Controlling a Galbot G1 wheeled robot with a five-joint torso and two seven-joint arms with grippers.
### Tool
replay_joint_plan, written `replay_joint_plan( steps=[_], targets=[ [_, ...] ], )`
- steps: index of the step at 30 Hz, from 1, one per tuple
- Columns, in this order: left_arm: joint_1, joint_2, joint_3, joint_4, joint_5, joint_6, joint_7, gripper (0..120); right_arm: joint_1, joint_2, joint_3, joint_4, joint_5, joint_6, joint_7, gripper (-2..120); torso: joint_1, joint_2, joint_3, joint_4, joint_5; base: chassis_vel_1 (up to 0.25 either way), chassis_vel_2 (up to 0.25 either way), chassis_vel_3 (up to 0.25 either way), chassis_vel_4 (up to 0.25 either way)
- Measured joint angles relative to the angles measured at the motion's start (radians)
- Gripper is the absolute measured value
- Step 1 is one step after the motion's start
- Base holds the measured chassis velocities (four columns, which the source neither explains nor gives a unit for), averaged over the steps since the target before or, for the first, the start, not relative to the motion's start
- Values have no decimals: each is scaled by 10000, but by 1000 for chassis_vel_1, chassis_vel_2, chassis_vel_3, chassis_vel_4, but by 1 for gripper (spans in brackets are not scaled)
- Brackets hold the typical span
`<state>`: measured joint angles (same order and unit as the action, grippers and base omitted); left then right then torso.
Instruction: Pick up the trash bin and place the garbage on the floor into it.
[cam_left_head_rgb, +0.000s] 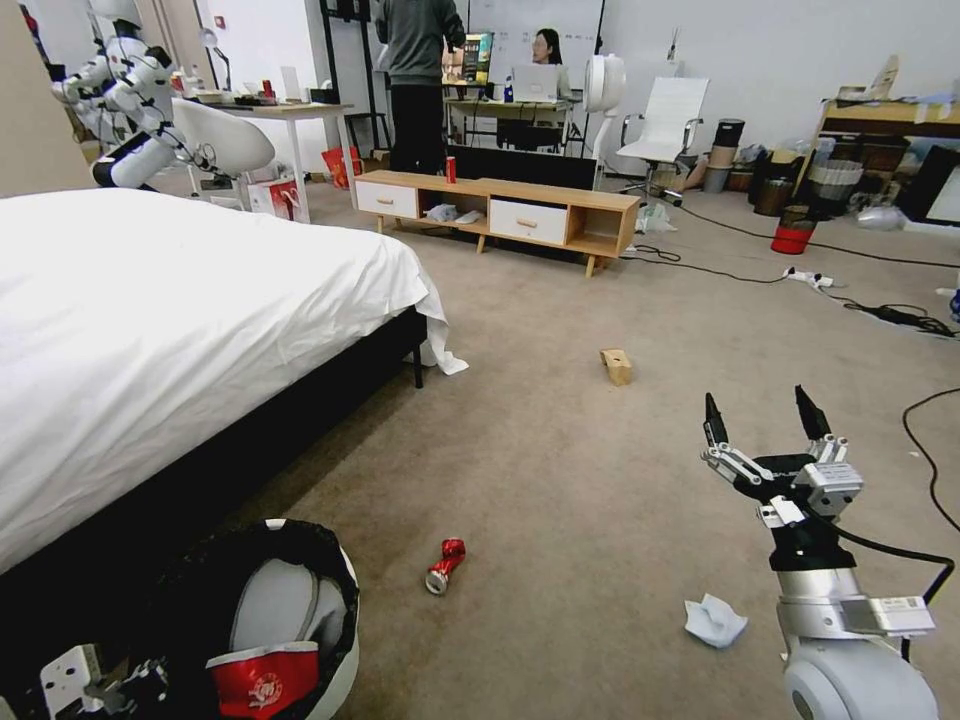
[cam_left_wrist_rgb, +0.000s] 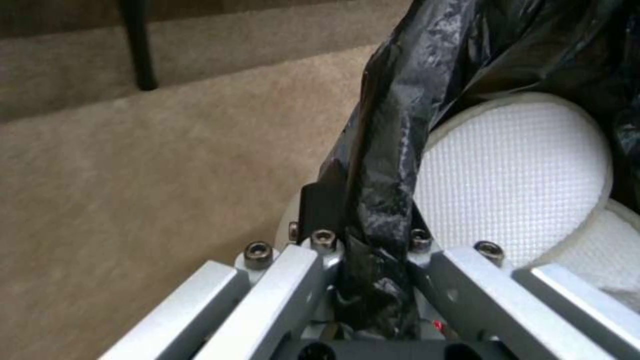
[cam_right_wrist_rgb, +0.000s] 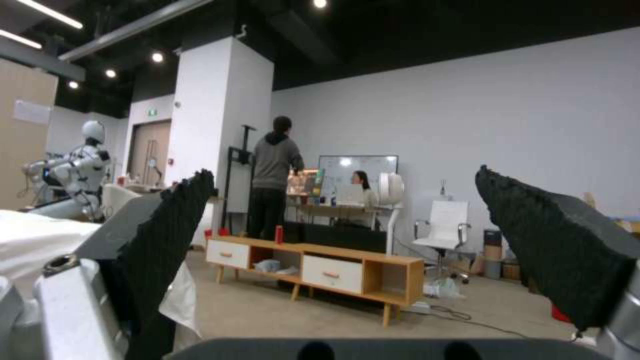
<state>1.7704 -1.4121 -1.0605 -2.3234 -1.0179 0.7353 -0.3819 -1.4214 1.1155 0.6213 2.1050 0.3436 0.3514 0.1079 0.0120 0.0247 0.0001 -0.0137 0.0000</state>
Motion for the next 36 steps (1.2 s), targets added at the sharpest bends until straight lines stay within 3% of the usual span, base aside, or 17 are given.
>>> replay_joint_plan(
  steps=[14,36],
  targets=[
    [-22,10,-31,11,6,0,-6,2,122,60,-180,-156,-20,44,-16,100,3,0,1,-1,2,-177,182,165,-177],
    [-59,-44,17,73,90,1,-16,2,142,16,-192,-247,36,18,-16,100,0,0,-1,-1,0,0,0,0,0]
  ],
)
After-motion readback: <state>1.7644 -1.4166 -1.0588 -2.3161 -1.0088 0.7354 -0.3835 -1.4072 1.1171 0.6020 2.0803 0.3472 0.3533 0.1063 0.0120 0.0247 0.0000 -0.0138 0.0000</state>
